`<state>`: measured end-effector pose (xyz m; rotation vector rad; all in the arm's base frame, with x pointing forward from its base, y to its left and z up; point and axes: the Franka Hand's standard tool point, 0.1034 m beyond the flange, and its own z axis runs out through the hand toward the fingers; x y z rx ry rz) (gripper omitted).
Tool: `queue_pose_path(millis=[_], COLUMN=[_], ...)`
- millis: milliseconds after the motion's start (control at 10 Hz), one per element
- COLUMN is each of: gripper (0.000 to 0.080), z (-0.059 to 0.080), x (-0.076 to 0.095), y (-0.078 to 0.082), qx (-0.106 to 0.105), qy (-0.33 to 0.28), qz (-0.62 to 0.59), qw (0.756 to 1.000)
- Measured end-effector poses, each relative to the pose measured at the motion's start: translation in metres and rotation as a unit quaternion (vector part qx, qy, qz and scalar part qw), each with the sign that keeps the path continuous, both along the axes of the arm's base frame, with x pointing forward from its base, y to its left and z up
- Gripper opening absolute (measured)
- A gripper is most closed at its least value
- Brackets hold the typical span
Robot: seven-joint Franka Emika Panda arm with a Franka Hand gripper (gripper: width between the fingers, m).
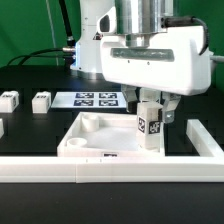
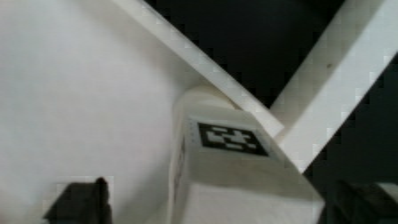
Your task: Assemble square table
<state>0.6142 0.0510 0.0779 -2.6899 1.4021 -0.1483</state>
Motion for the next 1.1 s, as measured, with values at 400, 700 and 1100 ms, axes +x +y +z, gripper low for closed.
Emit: queue_pose_path(millis=[400, 700, 1100], gripper=[0.0649, 0.0649, 0.0649], z=[-0.0002, 0.0, 0.0004], x=[0.0004, 0.0007, 0.001], y=[-0.0002, -0.0013, 0.0014], qx=[-0.03, -0.048, -0.065], qy=[-0.012, -0.017, -0.021], qz=[0.219, 0.344, 0.457], qw=[0.975, 0.937, 0.887])
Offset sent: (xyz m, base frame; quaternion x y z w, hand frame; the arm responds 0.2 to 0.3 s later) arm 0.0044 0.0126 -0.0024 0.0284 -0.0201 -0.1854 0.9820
